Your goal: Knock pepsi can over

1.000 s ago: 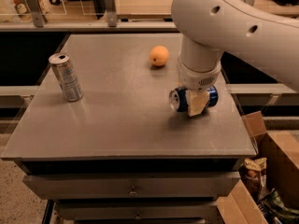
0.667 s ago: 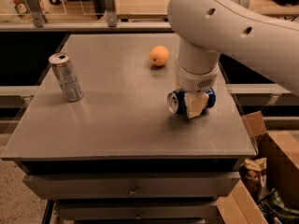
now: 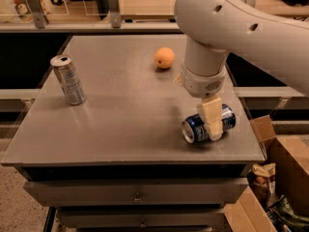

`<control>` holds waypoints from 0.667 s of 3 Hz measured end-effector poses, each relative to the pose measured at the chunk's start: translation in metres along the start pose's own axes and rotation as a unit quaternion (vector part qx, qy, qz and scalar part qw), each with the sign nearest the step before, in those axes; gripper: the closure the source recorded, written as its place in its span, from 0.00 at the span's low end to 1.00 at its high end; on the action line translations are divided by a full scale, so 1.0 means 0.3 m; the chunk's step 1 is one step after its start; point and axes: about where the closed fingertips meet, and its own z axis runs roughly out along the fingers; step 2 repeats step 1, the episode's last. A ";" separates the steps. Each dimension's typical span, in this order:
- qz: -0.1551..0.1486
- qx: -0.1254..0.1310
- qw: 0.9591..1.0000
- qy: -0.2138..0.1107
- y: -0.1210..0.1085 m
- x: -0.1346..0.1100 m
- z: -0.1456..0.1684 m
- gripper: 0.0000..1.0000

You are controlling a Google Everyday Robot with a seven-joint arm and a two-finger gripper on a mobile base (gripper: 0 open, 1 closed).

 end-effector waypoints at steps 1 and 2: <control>0.000 0.000 1.000 0.000 0.000 0.000 0.000 0.00; 0.000 0.000 1.000 0.000 0.000 0.000 0.000 0.00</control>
Offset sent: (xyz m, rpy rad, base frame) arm 0.0000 0.0000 0.0000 0.0000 0.0000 0.0000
